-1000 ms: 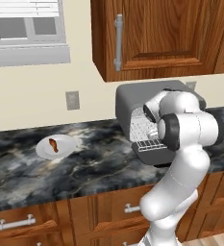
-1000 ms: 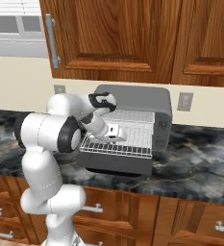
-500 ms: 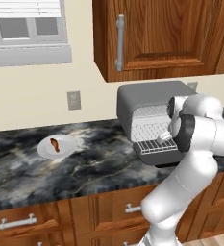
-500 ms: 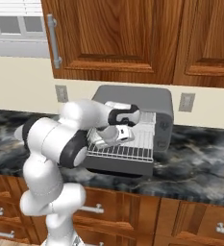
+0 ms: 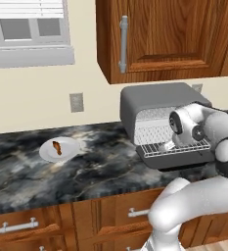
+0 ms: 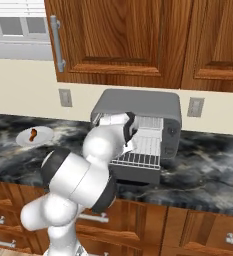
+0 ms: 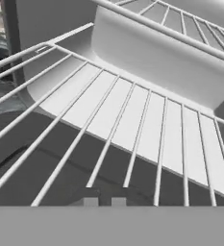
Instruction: Open the toaster oven door. Place the bread on the top rack in the toaster oven and place the chicken drumstick on the bottom rack.
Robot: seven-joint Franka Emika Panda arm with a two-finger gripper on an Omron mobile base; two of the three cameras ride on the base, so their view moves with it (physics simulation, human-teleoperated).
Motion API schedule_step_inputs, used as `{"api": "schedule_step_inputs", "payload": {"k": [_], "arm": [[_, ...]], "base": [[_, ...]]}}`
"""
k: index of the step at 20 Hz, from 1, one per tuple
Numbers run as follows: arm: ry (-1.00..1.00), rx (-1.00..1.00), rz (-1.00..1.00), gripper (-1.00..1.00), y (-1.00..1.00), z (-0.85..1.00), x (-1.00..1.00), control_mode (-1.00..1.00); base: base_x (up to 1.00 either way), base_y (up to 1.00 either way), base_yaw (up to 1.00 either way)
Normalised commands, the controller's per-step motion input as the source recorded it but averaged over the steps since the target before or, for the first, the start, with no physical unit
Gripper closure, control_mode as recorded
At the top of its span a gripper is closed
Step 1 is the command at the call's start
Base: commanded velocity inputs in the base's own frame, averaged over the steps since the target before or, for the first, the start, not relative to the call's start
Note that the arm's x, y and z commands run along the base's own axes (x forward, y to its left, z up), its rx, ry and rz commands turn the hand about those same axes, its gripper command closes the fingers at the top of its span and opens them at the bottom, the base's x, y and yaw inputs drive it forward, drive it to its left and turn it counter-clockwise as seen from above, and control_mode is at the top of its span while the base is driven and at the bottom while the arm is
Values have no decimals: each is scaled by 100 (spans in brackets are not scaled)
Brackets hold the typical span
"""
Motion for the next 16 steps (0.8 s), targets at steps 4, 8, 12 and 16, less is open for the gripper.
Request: {"api": "schedule_step_inputs", "payload": {"k": [4,8,12,16], "arm": [[45,0,19,100,-59,-47,-100,-100],[42,0,17,100,-64,-27,-100,-100],[21,6,15,100,-55,46,-87,-100],[21,7,12,100,-41,90,-48,-100]], "base": [[0,0,0],[0,0,0],[0,0,0],[0,0,0]]}}
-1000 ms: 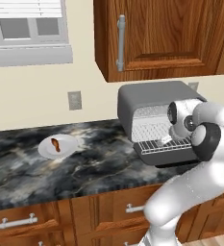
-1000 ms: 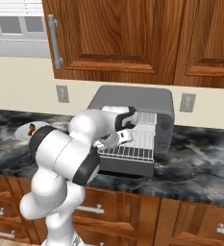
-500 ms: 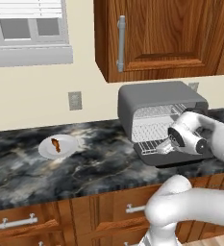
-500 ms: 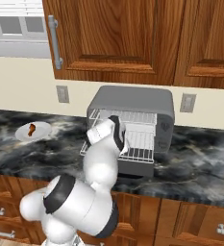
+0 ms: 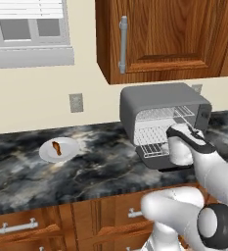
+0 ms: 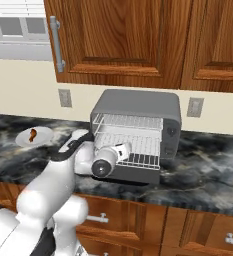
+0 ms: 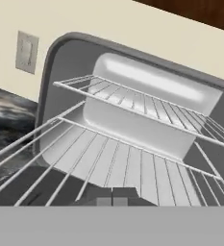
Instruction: Open the toaster oven door. Place the bread on the top rack in the toaster oven and place the chicken drumstick on the bottom rack.
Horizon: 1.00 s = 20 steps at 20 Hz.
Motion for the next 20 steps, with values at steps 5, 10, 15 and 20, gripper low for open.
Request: {"api": "schedule_step_inputs", "payload": {"k": [5,10,15,20], "arm": [[21,6,13,100,-42,97,-24,-100],[25,0,17,100,-24,73,-45,-100],[4,0,14,100,-4,23,-44,-100],[-7,-16,37,100,36,0,-26,-100]], "base": [[0,0,0],[0,0,0],[0,0,0],[0,0,0]]}}
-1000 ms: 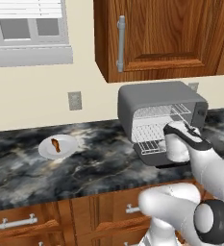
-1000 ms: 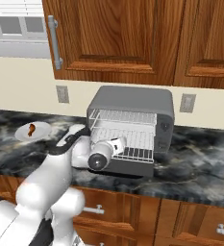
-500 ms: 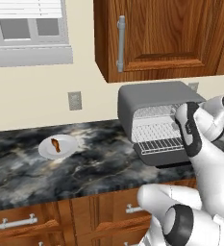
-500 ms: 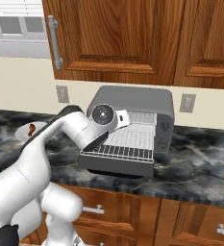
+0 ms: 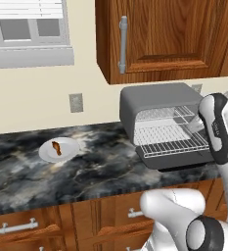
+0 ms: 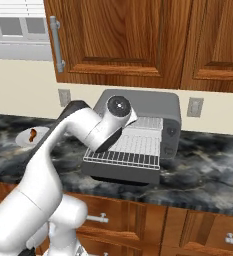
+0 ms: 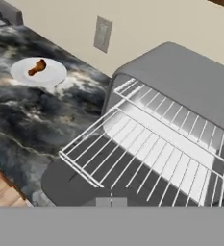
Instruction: Open the toaster oven door. Place the bread on the top rack in the toaster oven and place the chicken drumstick on the bottom rack.
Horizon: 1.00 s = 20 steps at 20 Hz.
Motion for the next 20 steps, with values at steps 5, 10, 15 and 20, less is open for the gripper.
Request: {"api": "schedule_step_inputs", "payload": {"k": [5,10,15,20], "arm": [[-18,-28,47,100,71,0,-8,-100],[-16,-35,36,100,89,0,-2,-100],[-7,-38,26,100,95,0,0,-100],[-5,-38,24,100,93,0,1,-100]], "base": [[0,0,0],[0,0,0],[0,0,0],[0,0,0]]}}
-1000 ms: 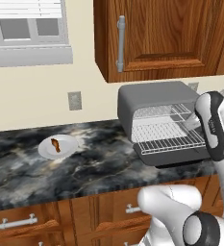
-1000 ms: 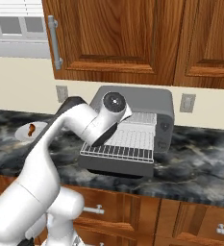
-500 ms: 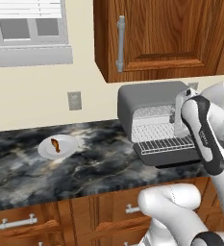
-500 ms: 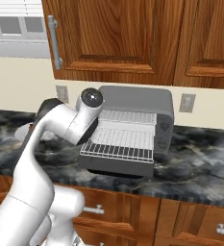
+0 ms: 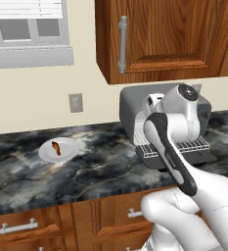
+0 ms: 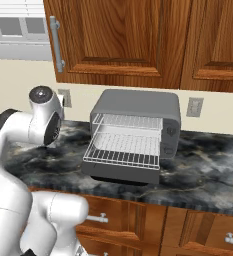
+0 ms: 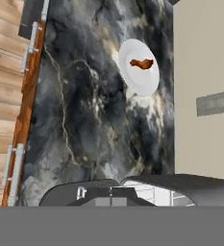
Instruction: Open the toaster oven door. Place the bread on the top rack in the toaster oven and place the chicken drumstick on the bottom rack.
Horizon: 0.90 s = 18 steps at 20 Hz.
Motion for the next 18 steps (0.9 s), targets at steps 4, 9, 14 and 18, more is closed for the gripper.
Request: {"api": "schedule_step_inputs", "payload": {"k": [4,9,14,18], "arm": [[14,-26,26,100,59,0,18,-100],[14,-20,35,100,41,0,48,-100],[1,-18,36,100,50,0,61,-100],[-10,-16,34,100,50,-2,44,-100]], "base": [[0,0,0],[0,0,0],[0,0,0],[0,0,0]]}}
